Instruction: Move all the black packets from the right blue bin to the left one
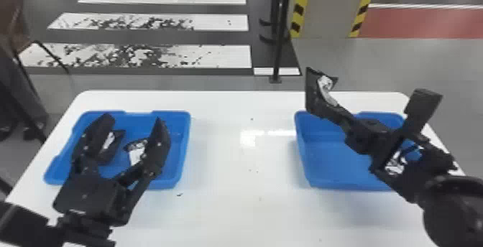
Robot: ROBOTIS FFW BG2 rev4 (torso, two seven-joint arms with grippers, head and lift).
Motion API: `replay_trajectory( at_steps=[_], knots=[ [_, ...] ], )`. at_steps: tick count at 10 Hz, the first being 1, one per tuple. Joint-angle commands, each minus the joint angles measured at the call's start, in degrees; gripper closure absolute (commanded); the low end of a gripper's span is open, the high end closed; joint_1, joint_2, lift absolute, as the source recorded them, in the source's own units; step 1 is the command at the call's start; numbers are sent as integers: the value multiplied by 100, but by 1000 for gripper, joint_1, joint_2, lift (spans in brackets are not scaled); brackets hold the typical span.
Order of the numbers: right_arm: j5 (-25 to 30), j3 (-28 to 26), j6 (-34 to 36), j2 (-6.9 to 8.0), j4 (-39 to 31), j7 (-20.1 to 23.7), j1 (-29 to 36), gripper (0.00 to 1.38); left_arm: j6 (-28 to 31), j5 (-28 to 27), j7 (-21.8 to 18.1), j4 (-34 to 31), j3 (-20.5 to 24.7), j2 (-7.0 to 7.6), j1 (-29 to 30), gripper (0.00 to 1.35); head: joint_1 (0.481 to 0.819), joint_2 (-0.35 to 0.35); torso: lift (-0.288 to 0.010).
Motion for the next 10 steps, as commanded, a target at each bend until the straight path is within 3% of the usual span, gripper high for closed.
replay_trajectory(
  at_steps=[1,2,5,10],
  knots=[
    [-397,560,-624,-70,83,82,-31,1122,164,97,0,-1,-79,24,-39,274,695,7,-140],
    [-705,1108,-835,-175,111,117,-73,1122,235,109,0,-1,-102,33,-67,272,695,19,-140],
    [-1322,2456,-1088,-342,378,108,-326,1122,628,303,-80,-1,-239,86,-151,274,695,154,-140],
    [-1722,3645,-1201,-500,378,56,-720,1122,1064,360,-185,-1,-319,121,-250,274,695,261,-140]
  ],
)
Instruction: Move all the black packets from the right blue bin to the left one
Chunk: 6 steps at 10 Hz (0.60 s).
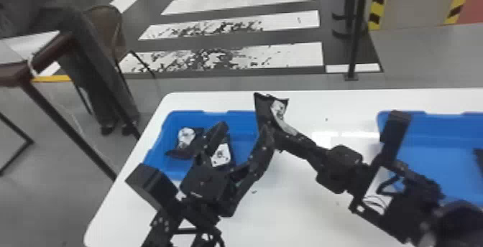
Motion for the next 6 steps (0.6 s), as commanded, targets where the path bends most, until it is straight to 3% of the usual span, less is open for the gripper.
replay_trajectory(
  at_steps=[1,6],
  knots=[
    [-56,223,-32,-23,10,-1,-70,1122,83,7,-10,0,-30,16,-12,274,695,279,-140],
    [-204,623,-144,-84,-89,-9,-113,1122,139,41,-36,84,-41,16,-55,274,695,311,-140]
  ],
)
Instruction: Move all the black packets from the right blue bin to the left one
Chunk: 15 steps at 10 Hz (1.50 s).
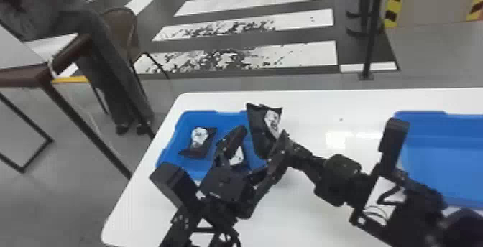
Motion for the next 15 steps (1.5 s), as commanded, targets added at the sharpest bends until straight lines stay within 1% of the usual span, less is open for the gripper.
replay_trajectory(
  at_steps=[1,4,5,7,8,10,12,14,15],
  knots=[
    [-86,223,-9,-27,-10,0,-51,1122,-69,11,0,37,0,-6,-12,274,695,324,-140],
    [-177,406,-9,-54,-53,0,-65,1122,-111,23,0,94,0,-15,-12,274,695,350,-140],
    [-189,429,-23,-62,-67,0,-79,1122,-83,-80,9,94,11,-24,-26,311,695,350,-140],
    [-200,463,-23,-71,-81,0,-65,1122,268,-171,53,23,46,-24,-26,900,695,350,-140],
    [-212,463,-23,-80,-95,9,-65,1122,564,-114,79,-47,69,-24,-12,941,695,350,-140],
    [-234,463,-23,-80,-81,0,-79,1122,451,-92,123,-89,69,-24,2,1213,695,350,-140],
    [-292,463,-80,-71,-67,0,-93,1122,437,-80,123,-89,57,-24,-12,1213,695,350,-140],
    [-486,452,-305,-36,74,0,-135,1121,339,-92,123,-89,46,-15,-12,1213,695,350,-140],
    [-634,440,-375,-10,172,0,-177,1029,282,-92,114,-89,34,-15,-12,1213,695,350,-140]
  ],
)
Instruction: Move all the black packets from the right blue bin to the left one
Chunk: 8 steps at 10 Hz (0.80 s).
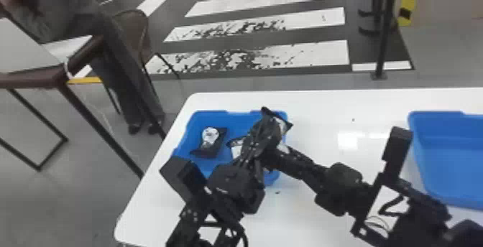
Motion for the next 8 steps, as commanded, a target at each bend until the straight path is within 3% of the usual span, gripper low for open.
replay_trajectory(
  at_steps=[1,2,3,5,8],
  knots=[
    [-156,-22,-209,25,148,-5,-26,631,-117,-6,-4,2,27,0,-27,1213,695,350,-140],
    [-156,-67,-237,25,148,-5,2,223,-174,-6,-4,16,107,-9,-98,1213,695,349,-140],
    [-167,-147,-251,34,148,4,101,36,-314,-40,5,142,142,-17,-210,1213,695,347,-140],
    [-190,-216,-307,34,148,4,185,136,-539,-212,75,339,325,-44,-435,1213,695,347,-140],
    [-179,-536,-336,43,106,4,354,136,-1214,-966,260,1591,530,-53,-1419,1213,695,350,-140]
  ],
)
